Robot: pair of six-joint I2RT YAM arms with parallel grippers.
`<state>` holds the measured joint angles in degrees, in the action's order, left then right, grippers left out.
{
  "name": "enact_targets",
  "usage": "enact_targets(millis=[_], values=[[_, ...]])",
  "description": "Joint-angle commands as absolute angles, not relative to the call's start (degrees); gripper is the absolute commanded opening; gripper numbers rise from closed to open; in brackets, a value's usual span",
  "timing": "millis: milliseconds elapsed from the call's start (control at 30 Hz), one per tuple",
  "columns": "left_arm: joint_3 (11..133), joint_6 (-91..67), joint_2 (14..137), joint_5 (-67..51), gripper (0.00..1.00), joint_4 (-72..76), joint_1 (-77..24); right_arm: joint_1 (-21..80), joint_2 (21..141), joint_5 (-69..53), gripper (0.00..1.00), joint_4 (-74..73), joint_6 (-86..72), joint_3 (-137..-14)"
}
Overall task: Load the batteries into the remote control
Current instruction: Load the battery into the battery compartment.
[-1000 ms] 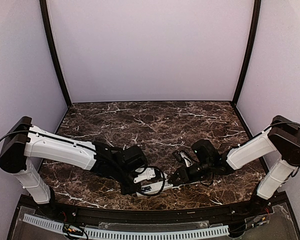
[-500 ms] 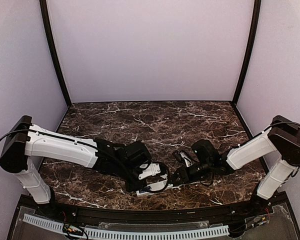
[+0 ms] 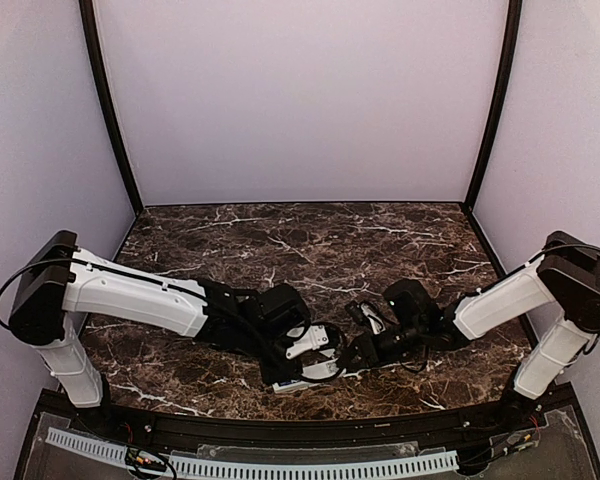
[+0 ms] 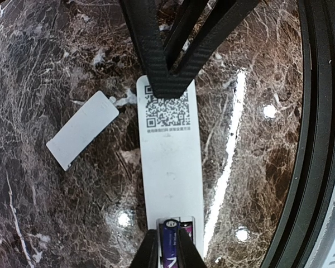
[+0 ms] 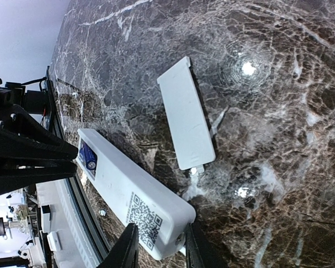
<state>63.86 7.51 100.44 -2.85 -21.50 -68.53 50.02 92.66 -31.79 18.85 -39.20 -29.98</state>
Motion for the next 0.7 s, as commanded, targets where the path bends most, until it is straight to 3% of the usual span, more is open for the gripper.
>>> enact_targets(millis=[0,333,667], values=[[58.99,4.11,94.51,-3.26,0.14,-20.55,-67.89,50.86,89.02,-29.95,0.30,15.80,-36.70,-30.42],[49.84,-4.48,86.18,-5.64,0.23,-17.33,-64.09,50.02,78.91,-28.46,0.32,7.37,-34.37,-34.07],[40.93,-20.46,82.33,-8.25,0.27,-6.55,-63.77,55.64,84.96,-31.76,0.25,7.71,-37.25,-40.56]])
